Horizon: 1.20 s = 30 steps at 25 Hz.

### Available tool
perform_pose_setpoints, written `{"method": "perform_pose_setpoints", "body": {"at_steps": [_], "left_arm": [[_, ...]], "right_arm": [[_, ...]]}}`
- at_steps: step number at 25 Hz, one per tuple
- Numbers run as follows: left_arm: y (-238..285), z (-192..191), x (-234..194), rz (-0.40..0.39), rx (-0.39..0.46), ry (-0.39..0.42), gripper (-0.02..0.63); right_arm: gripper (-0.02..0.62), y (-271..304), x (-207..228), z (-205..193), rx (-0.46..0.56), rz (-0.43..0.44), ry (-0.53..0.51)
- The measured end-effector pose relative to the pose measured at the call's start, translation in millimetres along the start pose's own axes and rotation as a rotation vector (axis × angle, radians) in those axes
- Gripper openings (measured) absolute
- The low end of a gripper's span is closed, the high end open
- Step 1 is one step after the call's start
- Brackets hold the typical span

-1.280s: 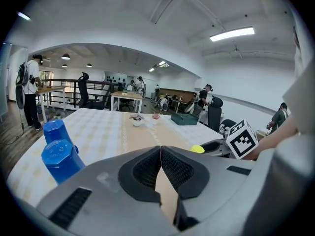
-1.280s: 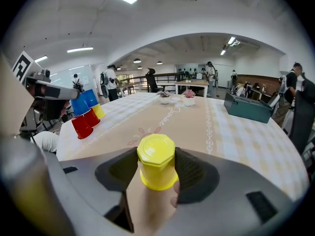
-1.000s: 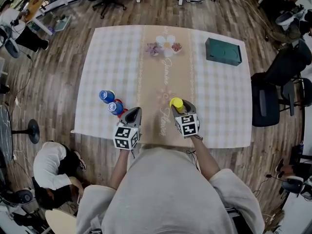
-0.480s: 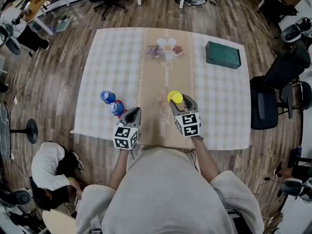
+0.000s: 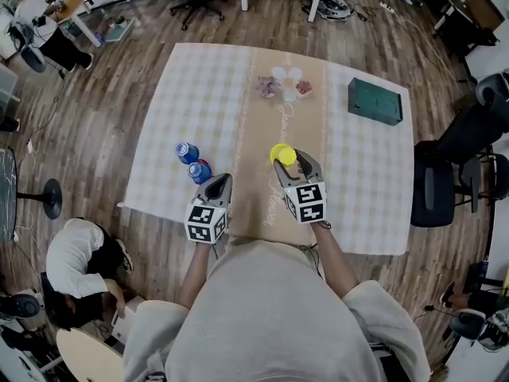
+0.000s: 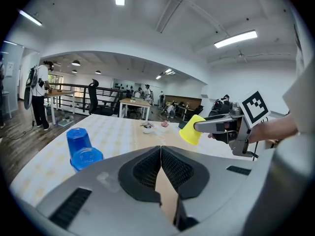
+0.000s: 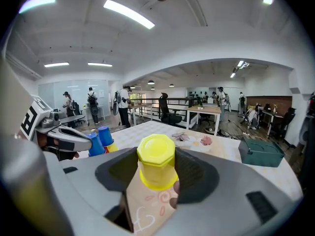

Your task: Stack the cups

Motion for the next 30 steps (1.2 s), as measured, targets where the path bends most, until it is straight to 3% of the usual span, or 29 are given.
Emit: {"method": "perform_pose_setpoints", "body": {"at_steps": [18, 30], "left_arm": [[-95.4, -7.0, -63.5, 0.272, 0.122, -0.094, 0.014], [-142.3, -24.7, -89.4, 0.399, 0.171, -0.164, 0.015]], "right_arm": [[0.235, 59.2, -96.9, 66.5, 0.096, 0.287, -0.141], [0.235, 82.3, -146.0, 98.5, 0.132, 0.406, -0.201]]}}
Point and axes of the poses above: the fingertips, and each gripper's own axes: y forward along the fingers, x to its right, z out of its top, the point moved 5 cm from there along -y, backward along the fingers, and after that the axes turned 11 degrees about -y, right-handed, at the moved point
